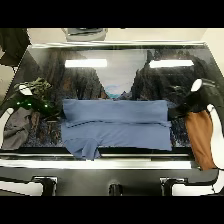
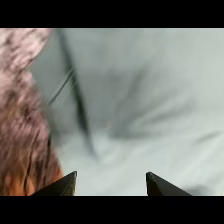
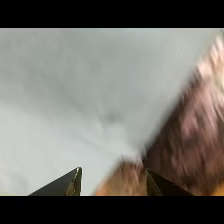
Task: Fold the shirts.
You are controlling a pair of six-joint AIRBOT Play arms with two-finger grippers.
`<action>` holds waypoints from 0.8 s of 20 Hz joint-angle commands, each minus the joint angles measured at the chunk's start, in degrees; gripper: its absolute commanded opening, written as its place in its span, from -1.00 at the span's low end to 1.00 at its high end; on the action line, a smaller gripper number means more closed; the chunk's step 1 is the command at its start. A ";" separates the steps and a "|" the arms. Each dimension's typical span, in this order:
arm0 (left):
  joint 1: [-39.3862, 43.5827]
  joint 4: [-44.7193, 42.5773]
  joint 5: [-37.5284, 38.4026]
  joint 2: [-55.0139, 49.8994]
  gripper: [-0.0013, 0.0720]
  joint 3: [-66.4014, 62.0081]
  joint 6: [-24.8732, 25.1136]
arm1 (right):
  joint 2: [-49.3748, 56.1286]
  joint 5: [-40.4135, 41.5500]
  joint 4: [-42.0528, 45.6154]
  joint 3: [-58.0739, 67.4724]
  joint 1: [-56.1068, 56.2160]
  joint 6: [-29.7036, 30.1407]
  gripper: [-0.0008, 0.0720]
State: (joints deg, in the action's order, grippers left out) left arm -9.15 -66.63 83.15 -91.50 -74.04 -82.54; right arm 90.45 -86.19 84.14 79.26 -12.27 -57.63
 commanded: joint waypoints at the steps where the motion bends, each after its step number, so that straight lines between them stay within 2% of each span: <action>1: -3.34 0.98 1.95 6.01 0.45 7.08 2.51 | -3.93 -6.73 -1.42 -2.89 -5.44 0.20 0.40; 3: -4.42 1.11 -1.03 10.78 0.37 18.47 4.72 | -7.08 -5.70 -1.40 -9.57 -6.99 0.07 0.40; 7: -4.70 5.40 -8.57 19.69 0.37 37.79 9.35 | -11.47 -3.19 -0.87 -18.97 -6.93 1.38 0.39; 9: -4.70 8.24 -9.70 21.00 0.37 41.77 11.34 | -11.54 -3.52 -0.52 -19.50 -6.93 1.53 0.38; 13: -3.93 11.82 -12.50 20.98 0.36 44.26 11.63 | -12.07 -3.87 -0.50 -20.87 -6.93 1.68 0.38; 14: -3.56 11.85 -13.81 20.98 0.18 44.54 11.30 | -12.83 -3.17 -0.48 -22.71 -6.93 1.97 0.42; 15: -3.17 11.87 -15.37 20.98 0.01 44.61 10.29 | -13.70 -2.16 -0.57 -24.65 -6.93 1.92 0.57; 16: -2.73 11.85 -16.83 20.98 -0.25 44.61 9.20 | -14.58 -1.05 -1.14 -26.51 -6.93 1.95 0.72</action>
State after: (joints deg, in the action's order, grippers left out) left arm -12.73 -55.53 71.55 -70.83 -30.92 -72.01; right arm 77.62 -89.14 83.57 56.64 -19.16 -55.90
